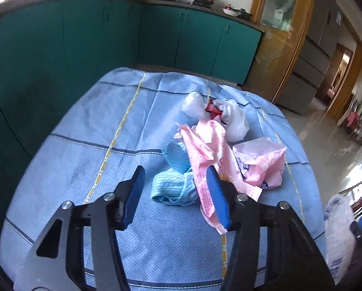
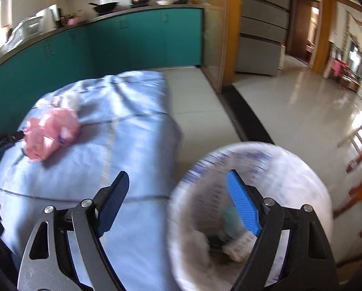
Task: Collect trash
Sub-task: 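Grasp the light blue cloth with the left tool while the right tool grasps the pink bag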
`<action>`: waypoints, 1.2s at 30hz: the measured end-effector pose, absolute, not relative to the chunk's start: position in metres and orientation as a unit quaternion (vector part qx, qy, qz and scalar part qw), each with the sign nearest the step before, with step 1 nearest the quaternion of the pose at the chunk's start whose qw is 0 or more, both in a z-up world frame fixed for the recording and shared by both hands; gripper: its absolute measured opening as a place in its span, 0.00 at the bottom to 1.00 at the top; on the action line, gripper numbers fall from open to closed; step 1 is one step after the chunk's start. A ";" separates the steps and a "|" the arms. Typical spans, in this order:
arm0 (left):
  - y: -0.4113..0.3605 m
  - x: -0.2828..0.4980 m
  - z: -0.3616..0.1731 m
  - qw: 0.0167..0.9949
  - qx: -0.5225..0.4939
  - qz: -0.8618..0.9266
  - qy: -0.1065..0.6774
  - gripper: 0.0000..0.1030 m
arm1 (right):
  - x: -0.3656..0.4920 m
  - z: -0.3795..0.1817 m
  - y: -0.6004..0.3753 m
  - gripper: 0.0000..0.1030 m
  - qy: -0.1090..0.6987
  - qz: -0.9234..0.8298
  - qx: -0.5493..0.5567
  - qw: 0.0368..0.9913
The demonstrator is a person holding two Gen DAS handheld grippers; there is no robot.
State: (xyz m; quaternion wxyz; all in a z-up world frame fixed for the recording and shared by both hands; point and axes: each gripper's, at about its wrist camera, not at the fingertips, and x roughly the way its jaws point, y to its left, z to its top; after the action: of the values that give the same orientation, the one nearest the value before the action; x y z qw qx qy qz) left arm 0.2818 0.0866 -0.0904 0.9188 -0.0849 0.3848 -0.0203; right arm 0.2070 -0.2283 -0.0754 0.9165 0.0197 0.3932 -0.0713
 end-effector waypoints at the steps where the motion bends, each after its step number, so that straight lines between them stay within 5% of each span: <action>1: 0.090 0.282 -0.091 0.919 -0.089 -0.015 0.385 0.52 | 0.214 -0.075 -0.221 0.79 0.393 -0.061 0.020 0.917; 10: 0.091 0.277 -0.113 0.914 -0.074 -0.034 0.398 0.52 | 0.309 -0.080 -0.115 0.79 0.390 0.067 0.025 0.918; 17: 0.079 0.284 -0.114 0.912 -0.044 -0.066 0.403 0.62 | 0.350 -0.105 -0.073 0.76 0.423 0.086 0.009 0.902; 18: 0.077 0.286 -0.117 0.909 -0.042 -0.069 0.409 0.58 | 0.349 -0.107 -0.071 0.62 0.423 0.086 0.007 0.902; 20: 0.076 0.288 -0.122 0.904 -0.047 -0.079 0.417 0.44 | 0.347 -0.112 -0.072 0.51 0.425 0.082 0.003 0.901; 24: 0.079 0.282 -0.122 0.906 -0.061 -0.083 0.410 0.33 | 0.334 -0.110 -0.084 0.47 0.422 0.083 0.018 0.903; 36: 0.092 0.203 -0.100 0.923 -0.031 -0.015 0.384 0.33 | 0.239 -0.090 -0.125 0.47 0.422 0.085 -0.010 0.902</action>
State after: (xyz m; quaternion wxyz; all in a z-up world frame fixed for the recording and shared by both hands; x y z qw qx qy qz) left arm 0.2032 0.0916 -0.0996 0.9226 -0.0305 0.3842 -0.0155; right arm 0.2386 -0.1248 -0.0904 0.9024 -0.0099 0.4224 0.0847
